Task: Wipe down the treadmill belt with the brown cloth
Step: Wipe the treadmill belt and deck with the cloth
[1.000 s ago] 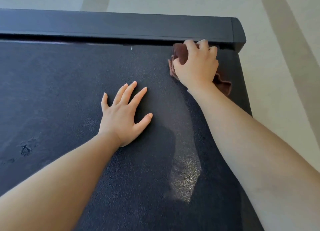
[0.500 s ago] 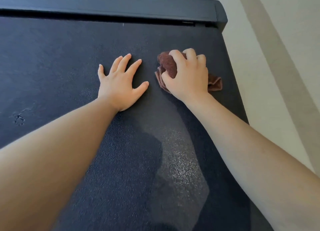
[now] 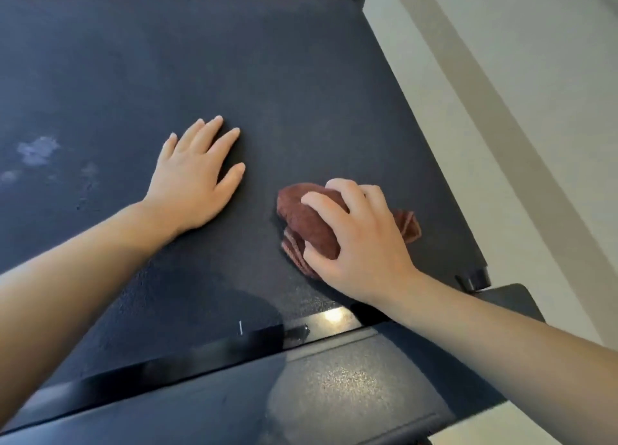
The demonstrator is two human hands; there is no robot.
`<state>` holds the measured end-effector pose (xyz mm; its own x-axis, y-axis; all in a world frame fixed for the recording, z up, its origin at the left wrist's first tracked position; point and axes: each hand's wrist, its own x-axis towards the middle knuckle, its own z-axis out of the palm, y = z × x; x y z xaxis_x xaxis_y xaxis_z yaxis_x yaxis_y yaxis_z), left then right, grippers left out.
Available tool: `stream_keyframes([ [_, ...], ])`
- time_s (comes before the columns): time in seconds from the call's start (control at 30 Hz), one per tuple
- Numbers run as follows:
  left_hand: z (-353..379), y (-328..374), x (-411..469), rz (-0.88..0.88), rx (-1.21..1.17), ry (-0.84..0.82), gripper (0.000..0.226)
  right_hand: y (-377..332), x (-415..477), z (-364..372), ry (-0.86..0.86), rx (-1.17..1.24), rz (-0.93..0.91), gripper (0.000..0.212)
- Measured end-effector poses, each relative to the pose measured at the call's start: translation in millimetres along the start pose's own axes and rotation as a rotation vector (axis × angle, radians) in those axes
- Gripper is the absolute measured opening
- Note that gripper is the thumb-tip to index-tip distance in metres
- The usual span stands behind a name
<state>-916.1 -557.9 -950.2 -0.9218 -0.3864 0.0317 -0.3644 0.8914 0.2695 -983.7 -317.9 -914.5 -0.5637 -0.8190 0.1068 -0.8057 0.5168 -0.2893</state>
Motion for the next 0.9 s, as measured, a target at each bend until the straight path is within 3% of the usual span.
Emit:
stream_keyframes([
  [0.2,-8,3,-72,0.045,0.014,-0.031,0.055,-17,-27,2,-0.004,0.048,-0.098,0.047],
  [0.53,-14,-11,-100,0.017,0.059,-0.106,0.057,-28,36,19,0.105,0.053,-0.099,0.042],
  [0.7,-16,-16,-114,0.011,0.019,-0.088,0.058,-33,24,17,0.089,0.067,-0.107,0.042],
  [0.9,-17,-14,-113,0.008,0.007,-0.074,0.058,-42,-32,7,-0.024,0.113,-0.259,0.044],
])
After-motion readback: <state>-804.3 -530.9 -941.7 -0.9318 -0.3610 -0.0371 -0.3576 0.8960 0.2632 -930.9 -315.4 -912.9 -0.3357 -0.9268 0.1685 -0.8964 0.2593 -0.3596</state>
